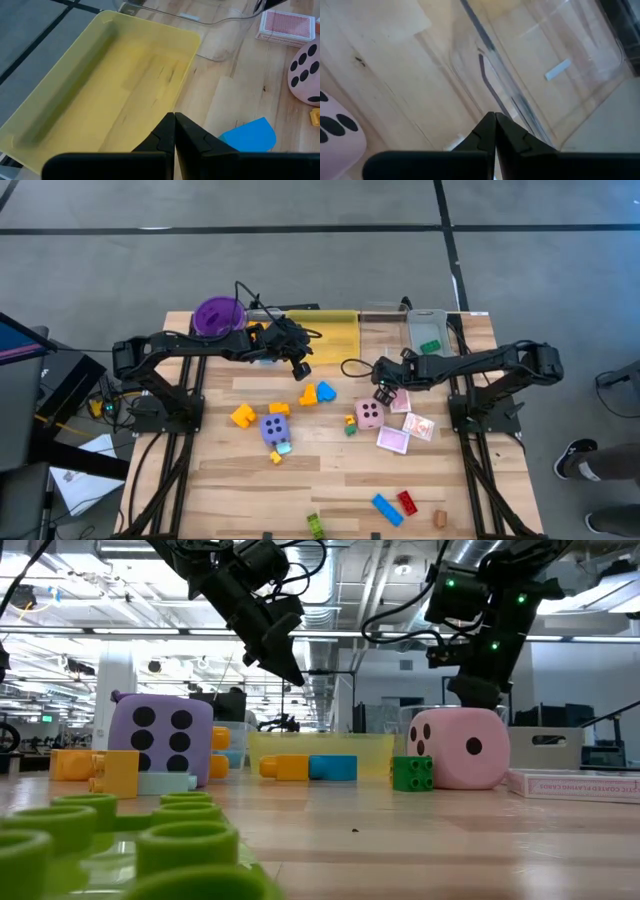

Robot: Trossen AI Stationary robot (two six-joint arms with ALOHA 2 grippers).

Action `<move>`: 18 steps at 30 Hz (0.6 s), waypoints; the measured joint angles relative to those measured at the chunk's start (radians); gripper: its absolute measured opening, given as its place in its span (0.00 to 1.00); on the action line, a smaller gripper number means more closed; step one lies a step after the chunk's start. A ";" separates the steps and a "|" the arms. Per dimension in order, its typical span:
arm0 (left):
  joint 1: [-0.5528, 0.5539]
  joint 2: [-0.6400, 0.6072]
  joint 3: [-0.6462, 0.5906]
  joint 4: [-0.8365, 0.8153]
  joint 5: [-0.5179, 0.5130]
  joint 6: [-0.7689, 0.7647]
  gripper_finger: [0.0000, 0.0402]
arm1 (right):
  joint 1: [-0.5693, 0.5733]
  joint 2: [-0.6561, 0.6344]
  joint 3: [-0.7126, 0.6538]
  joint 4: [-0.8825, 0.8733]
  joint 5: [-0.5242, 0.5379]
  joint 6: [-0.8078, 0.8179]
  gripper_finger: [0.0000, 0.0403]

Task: Pick & Place Toys
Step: Adjust the transparent bin, then put the bottom pink deck of cards into the transparent bin

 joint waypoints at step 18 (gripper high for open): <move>0.000 0.000 0.000 0.000 -0.001 0.000 0.00 | 0.402 -0.001 0.267 -0.148 0.185 0.153 0.00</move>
